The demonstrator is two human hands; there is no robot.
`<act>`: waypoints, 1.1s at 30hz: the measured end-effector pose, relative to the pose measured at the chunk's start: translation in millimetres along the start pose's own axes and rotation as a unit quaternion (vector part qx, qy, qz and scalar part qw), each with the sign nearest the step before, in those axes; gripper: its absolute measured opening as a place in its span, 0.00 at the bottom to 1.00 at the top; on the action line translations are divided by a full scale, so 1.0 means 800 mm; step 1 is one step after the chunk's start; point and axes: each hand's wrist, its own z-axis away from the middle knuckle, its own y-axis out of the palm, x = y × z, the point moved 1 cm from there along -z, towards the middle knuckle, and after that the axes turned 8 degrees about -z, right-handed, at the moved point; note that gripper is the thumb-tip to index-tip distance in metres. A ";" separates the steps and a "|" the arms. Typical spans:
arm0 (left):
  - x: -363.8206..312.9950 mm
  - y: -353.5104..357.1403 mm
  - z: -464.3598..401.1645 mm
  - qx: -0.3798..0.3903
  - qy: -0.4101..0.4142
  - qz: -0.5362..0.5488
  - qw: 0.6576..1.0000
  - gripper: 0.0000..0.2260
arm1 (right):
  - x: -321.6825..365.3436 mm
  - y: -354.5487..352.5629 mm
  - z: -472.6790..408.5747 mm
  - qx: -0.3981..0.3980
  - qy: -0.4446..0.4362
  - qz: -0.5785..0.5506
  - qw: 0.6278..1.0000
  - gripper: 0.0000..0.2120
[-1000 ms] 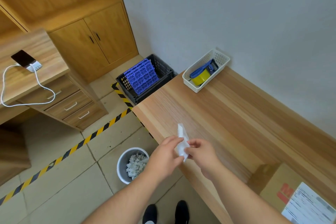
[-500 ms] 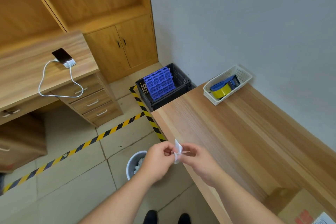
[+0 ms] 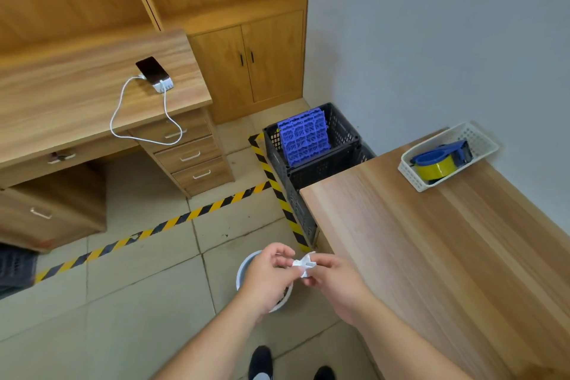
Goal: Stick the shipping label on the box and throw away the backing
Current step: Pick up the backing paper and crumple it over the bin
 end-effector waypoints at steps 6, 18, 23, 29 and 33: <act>0.037 -0.042 -0.021 0.019 -0.007 -0.081 0.997 0.06 | -0.031 0.032 -0.047 -0.010 0.052 0.027 0.998 0.06; 0.091 -0.064 -0.056 -0.026 -0.045 -0.066 0.996 0.04 | -0.091 0.072 -0.113 -0.124 0.073 -0.004 0.990 0.03; 0.116 -0.070 -0.088 -0.046 -0.068 -0.081 0.993 0.07 | -0.111 0.080 -0.131 -0.091 0.103 -0.011 0.990 0.04; 0.153 -0.059 -0.120 -0.101 -0.072 -0.175 0.977 0.08 | -0.134 0.068 -0.154 -0.116 0.160 0.071 0.978 0.12; 0.189 -0.058 -0.147 -0.146 -0.063 -0.198 0.967 0.11 | -0.138 0.052 -0.166 -0.162 0.133 0.180 0.961 0.10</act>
